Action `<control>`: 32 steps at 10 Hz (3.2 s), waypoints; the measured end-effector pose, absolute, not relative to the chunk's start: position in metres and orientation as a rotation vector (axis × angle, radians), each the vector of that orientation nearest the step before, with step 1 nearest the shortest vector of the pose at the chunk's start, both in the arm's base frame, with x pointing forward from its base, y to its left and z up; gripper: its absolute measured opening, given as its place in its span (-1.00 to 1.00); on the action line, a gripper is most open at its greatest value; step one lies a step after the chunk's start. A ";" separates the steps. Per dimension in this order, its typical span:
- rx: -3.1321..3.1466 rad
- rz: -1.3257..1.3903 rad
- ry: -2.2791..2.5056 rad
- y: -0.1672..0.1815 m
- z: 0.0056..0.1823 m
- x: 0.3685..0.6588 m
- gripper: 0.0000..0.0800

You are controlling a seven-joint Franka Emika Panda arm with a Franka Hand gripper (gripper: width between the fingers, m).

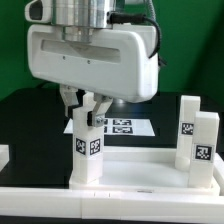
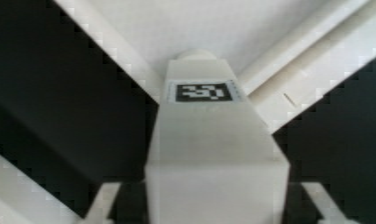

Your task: Assemble desk

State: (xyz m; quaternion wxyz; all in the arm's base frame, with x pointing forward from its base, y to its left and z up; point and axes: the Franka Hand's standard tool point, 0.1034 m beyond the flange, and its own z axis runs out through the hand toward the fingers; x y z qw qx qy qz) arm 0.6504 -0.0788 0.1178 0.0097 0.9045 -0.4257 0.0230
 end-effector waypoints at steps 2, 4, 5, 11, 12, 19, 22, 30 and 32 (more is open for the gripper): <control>2.706 0.076 -1.578 -0.078 0.117 0.651 -0.26; 2.537 0.075 -1.866 -0.077 0.117 0.652 -0.26; 2.434 0.072 -2.004 -0.078 0.117 0.651 -0.26; 2.427 0.021 -2.022 -0.078 0.116 0.648 0.28; 2.443 0.025 -2.004 -0.077 0.116 0.648 0.55; 2.915 0.029 -1.178 -0.074 0.115 0.648 0.62; 3.019 0.030 -0.765 -0.065 0.114 0.647 0.62; 3.075 0.055 0.156 -0.065 0.114 0.650 0.62; 3.075 0.054 0.149 -0.065 0.114 0.650 -0.07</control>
Offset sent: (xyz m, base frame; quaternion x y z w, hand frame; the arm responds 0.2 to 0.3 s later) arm -0.0006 -0.0005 -0.0057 0.0003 -0.0092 0.2810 0.9597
